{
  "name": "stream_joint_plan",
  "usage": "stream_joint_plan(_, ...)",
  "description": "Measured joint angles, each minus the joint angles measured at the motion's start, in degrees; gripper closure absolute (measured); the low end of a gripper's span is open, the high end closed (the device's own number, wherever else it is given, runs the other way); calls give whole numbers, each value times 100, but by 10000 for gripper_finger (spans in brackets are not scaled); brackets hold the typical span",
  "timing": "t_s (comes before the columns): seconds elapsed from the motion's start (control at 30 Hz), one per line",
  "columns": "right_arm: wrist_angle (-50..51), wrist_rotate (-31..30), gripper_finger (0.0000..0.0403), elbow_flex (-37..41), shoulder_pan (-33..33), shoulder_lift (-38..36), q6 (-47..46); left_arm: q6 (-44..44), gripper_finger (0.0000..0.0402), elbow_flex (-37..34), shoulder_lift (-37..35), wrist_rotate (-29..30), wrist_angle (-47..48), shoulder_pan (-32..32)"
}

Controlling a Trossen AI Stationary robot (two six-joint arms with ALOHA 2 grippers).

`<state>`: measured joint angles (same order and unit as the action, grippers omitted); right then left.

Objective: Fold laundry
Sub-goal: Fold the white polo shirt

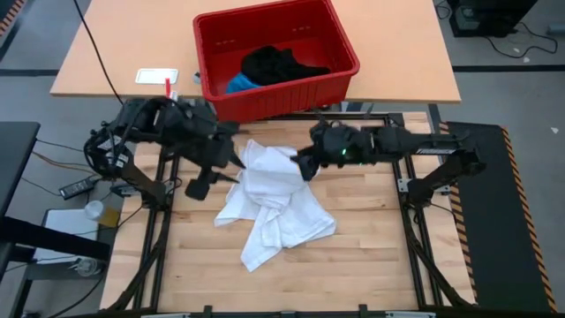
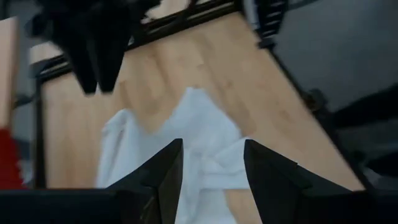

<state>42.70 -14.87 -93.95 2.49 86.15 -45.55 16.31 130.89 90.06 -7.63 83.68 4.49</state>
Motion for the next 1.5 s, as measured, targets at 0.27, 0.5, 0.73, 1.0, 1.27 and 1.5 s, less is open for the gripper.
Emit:
stream_joint_plan(0.27,933,-151,222,0,504,-444,-300,-91,231,-330,226,-1,-248,644)
stream_joint_plan(0.5,1670,-303,222,-1,792,-1225,231,-462,231,-2580,63,329,-2783,826)
stream_joint_plan(0.73,2482,-173,222,-4,1081,-1428,703,-596,231,-4515,37,397,-4139,826)
stream_joint_plan(1.0,1593,408,222,861,1047,-1382,1222,-2848,231,-6402,72,352,-4866,638)
stream_joint_plan(1.27,-1305,654,230,2826,1058,-1281,853,-3972,231,-7356,13,345,-4561,1037)
stream_joint_plan(1.5,-2391,801,238,3491,1179,-352,708,-4133,231,-7508,14,1155,-3710,1374)
